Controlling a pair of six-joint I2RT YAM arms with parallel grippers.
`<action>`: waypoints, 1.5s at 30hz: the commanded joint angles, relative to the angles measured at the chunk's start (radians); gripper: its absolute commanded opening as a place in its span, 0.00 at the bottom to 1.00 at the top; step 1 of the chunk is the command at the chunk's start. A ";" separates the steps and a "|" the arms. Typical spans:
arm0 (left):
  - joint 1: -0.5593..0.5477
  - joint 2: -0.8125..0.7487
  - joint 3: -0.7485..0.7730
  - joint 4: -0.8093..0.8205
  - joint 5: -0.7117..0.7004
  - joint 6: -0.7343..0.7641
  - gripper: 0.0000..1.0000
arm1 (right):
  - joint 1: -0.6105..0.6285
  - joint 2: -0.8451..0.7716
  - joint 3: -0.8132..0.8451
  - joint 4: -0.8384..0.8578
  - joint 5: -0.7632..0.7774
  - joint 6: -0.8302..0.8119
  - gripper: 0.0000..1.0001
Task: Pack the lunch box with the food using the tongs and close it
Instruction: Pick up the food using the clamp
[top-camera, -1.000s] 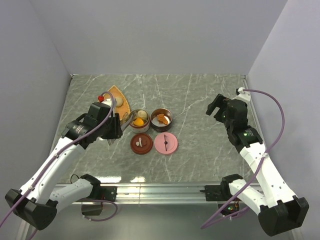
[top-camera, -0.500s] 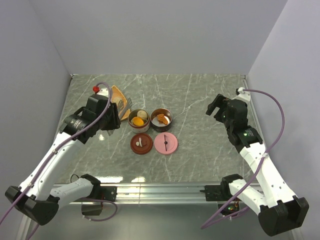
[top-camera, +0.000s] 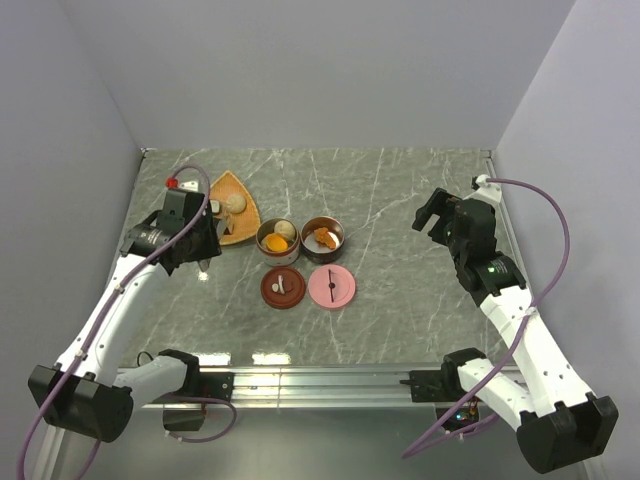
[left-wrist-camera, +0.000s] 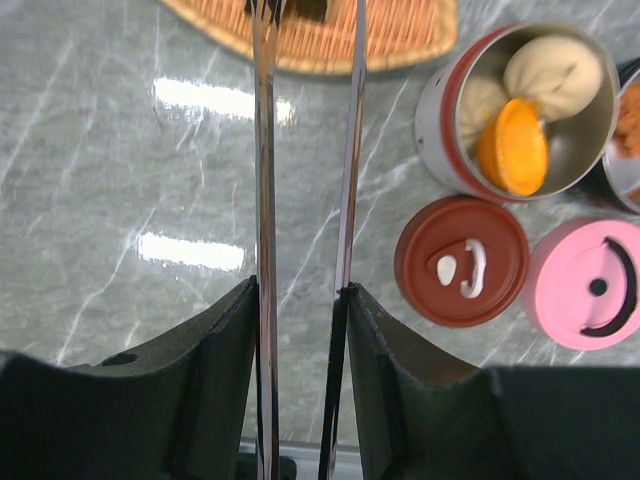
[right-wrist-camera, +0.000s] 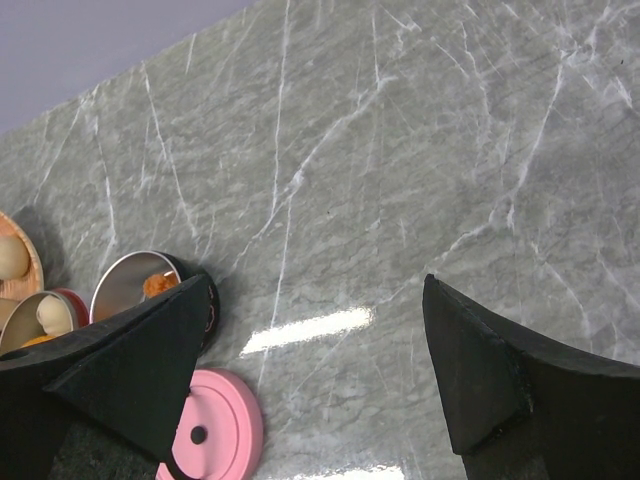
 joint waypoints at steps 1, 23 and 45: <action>0.009 -0.024 -0.031 0.021 0.041 0.017 0.45 | 0.007 -0.018 0.004 0.018 0.010 -0.015 0.93; 0.041 0.025 -0.113 0.111 0.121 0.025 0.44 | 0.008 -0.021 0.006 0.020 0.022 -0.019 0.93; 0.121 0.193 -0.032 0.176 0.152 0.082 0.44 | 0.008 0.011 0.022 0.034 0.030 -0.033 0.93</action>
